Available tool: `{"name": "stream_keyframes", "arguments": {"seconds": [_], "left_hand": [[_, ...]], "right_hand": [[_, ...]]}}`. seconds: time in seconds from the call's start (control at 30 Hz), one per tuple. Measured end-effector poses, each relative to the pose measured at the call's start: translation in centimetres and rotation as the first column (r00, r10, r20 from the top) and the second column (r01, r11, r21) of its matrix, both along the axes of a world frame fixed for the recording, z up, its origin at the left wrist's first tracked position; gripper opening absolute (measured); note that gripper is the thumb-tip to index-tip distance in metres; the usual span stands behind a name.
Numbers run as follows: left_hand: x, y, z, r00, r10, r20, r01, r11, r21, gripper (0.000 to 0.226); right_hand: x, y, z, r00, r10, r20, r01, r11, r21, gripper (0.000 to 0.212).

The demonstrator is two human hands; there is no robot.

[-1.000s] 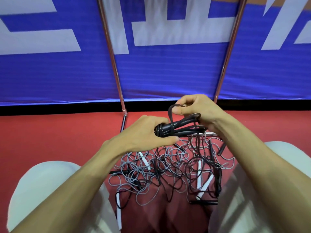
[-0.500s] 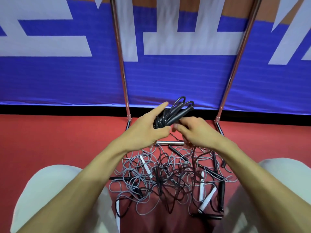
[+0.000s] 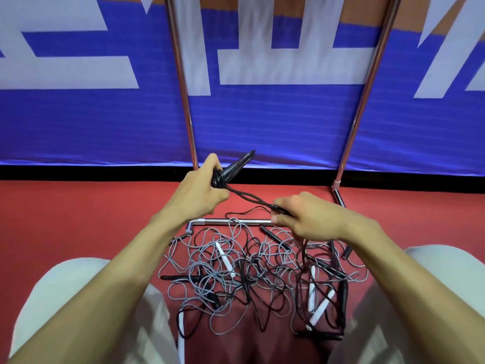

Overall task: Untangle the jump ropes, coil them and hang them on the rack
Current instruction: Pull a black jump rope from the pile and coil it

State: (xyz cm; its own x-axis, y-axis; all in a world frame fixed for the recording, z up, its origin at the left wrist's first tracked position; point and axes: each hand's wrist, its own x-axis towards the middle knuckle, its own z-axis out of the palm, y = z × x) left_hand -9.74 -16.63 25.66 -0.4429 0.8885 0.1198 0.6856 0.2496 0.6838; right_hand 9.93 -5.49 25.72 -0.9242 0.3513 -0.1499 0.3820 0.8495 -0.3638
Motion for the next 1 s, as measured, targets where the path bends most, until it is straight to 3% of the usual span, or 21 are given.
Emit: {"name": "stream_keyframes", "arguments": {"seconds": [0.1, 0.23, 0.4, 0.5, 0.6, 0.7, 0.8, 0.9, 1.0], "left_hand": [[-0.2, 0.3, -0.9, 0.987, -0.013, -0.158, -0.004, 0.994, -0.11, 0.031], [0.3, 0.5, -1.9, 0.942, -0.136, -0.307, 0.045, 0.957, -0.287, 0.029], [1.3, 0.5, -2.2, 0.908, -0.26, -0.33, 0.134, 0.923, -0.36, 0.021], [2.4, 0.2, -1.9, 0.891, -0.31, -0.332, 0.199, 0.924, -0.327, 0.018], [3.6, 0.0, -1.6, 0.897, -0.36, -0.258, 0.282, 0.913, -0.295, 0.025], [4.9, -0.3, -1.2, 0.903, -0.39, -0.179, 0.333, 0.9, -0.28, 0.047], [5.7, -0.6, -0.7, 0.898, -0.423, -0.122, 0.396, 0.897, -0.2, 0.036], [6.0, -1.1, -0.1, 0.897, -0.44, -0.034, 0.435, 0.895, -0.101, 0.018], [5.6, -1.3, 0.7, 0.909, -0.404, 0.105, 0.402, 0.915, 0.038, 0.021]], "right_hand": [[0.1, -0.2, 0.4, 0.978, 0.1, -0.184, -0.08, 0.99, 0.114, 0.025], [0.1, -0.4, 1.0, 0.9, 0.213, -0.38, -0.078, 0.937, 0.34, 0.016], [0.0, -0.2, 1.0, 0.794, 0.129, -0.595, 0.067, 0.953, 0.295, 0.023], [0.1, 0.5, 1.1, 0.719, -0.108, -0.686, 0.263, 0.956, 0.126, 0.037], [0.2, 1.2, 1.0, 0.681, -0.338, -0.65, 0.399, 0.915, -0.058, 0.055], [0.2, 1.4, 1.1, 0.691, -0.457, -0.559, 0.447, 0.879, -0.167, 0.045], [0.0, 1.4, 1.2, 0.7, -0.553, -0.451, 0.371, 0.822, -0.431, 0.032], [-0.1, 1.6, 1.2, 0.665, -0.647, -0.373, 0.189, 0.629, -0.754, 0.016], [-0.4, 1.6, 1.1, 0.625, -0.694, -0.356, 0.039, 0.484, -0.874, 0.017]]}}
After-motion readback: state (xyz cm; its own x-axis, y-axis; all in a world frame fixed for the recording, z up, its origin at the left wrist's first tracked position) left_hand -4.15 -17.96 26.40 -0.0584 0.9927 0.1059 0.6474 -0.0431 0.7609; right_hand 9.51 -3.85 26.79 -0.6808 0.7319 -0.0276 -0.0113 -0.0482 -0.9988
